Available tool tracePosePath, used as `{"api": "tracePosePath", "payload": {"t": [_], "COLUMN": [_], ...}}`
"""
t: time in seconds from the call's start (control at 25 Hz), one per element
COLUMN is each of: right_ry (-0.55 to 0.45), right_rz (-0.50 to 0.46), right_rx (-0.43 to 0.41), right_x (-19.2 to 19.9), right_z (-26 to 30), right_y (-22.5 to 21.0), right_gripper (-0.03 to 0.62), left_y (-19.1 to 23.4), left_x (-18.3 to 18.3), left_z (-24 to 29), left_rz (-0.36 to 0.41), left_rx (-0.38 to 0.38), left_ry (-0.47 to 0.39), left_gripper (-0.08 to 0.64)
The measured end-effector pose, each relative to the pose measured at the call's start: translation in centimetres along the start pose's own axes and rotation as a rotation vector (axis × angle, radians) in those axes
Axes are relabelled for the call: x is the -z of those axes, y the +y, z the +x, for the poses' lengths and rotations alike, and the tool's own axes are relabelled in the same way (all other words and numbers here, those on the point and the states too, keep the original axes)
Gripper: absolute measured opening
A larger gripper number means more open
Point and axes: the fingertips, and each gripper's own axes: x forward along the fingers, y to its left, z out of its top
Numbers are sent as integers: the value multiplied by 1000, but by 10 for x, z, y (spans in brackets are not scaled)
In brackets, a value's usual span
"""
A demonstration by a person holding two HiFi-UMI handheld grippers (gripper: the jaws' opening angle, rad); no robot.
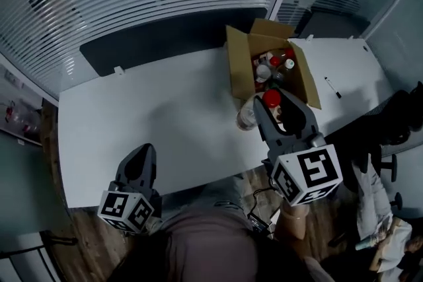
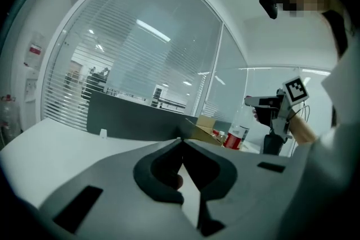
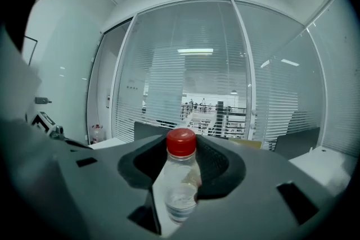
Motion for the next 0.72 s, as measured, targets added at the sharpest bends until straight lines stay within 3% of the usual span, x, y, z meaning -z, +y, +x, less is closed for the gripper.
{"api": "tracePosePath", "payload": {"t": [0.72], "right_ry": [34], "right_rz": [-30], "right_rx": [-444], "right_x": [19], "right_z": [89], "right_y": [152], "right_gripper": [170], "left_y": [66], "left_x": [6], "left_z": [-93], "left_rz": [-77], "left_rx": [-323], "left_ry": [-95], "left_gripper": [9]}}
